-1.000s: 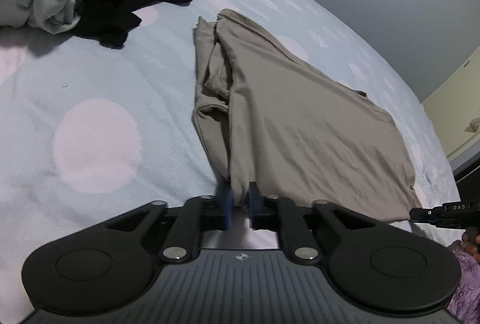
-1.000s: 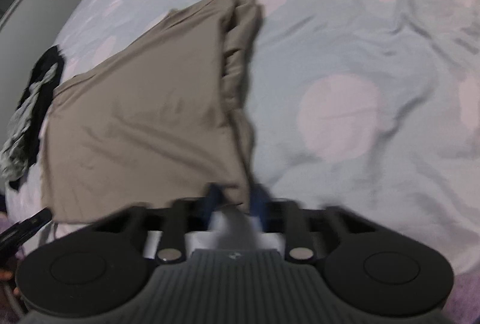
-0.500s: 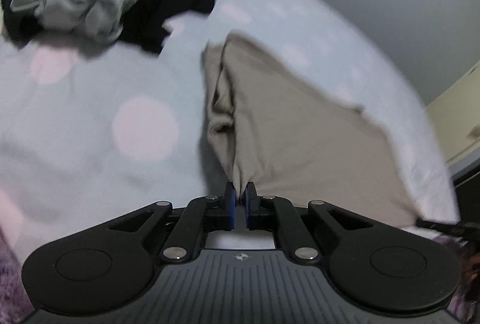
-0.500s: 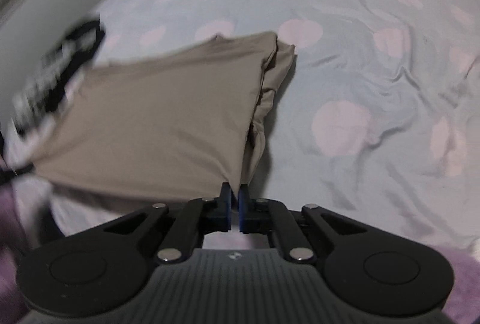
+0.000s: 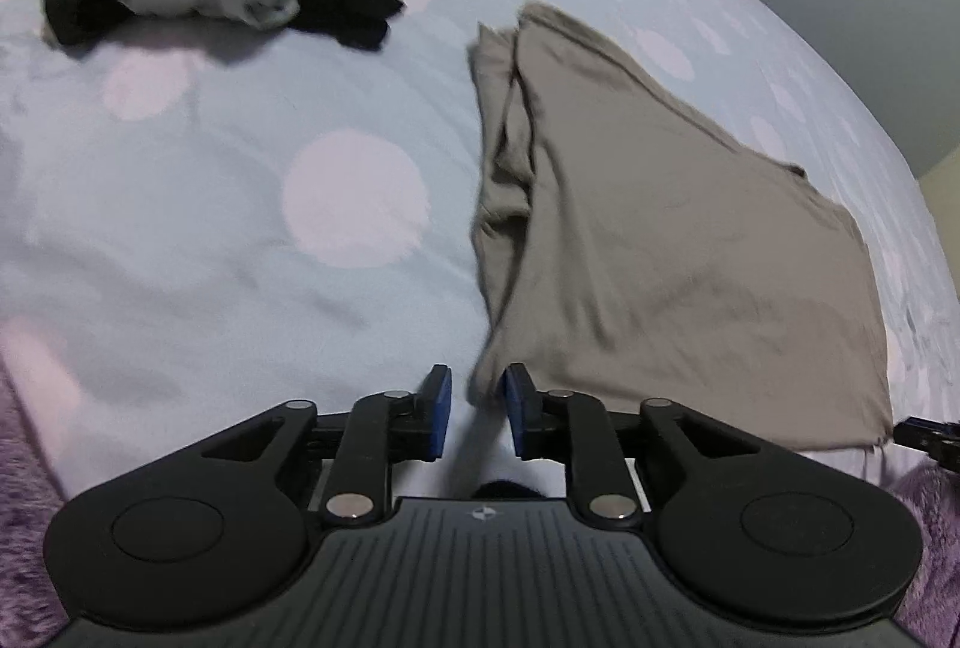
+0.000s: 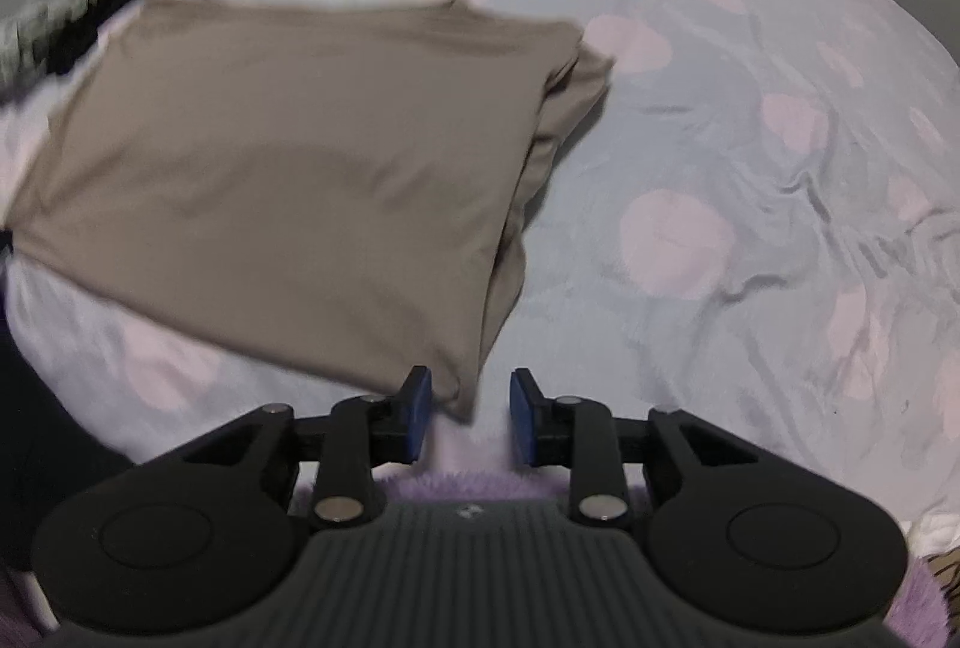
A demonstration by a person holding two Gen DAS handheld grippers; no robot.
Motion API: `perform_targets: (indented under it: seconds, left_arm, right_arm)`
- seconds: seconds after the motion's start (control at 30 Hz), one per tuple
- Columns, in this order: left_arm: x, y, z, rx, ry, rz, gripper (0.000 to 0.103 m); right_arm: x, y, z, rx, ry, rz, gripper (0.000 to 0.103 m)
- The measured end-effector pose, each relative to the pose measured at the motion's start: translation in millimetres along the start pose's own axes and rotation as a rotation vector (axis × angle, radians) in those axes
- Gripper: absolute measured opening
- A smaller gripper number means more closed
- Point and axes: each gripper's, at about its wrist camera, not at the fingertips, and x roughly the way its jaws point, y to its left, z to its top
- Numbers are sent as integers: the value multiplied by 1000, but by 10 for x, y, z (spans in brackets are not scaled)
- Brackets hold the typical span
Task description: Fold clothes
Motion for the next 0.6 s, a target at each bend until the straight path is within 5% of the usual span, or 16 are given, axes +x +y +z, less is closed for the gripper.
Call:
perform_targets:
  seconds: [0.2, 0.3, 0.6]
  left_arm:
    - [-206, -180, 116, 58, -153, -4, 17]
    - [-160, -347, 252, 103, -202, -45, 17]
    - [361, -589, 518, 193, -204, -76, 17]
  right_arm:
    - [-225, -140, 39, 147, -158, 42, 32]
    - [-214, -94, 155, 169, -204, 35, 18]
    - [372, 29, 543, 176, -144, 9, 17]
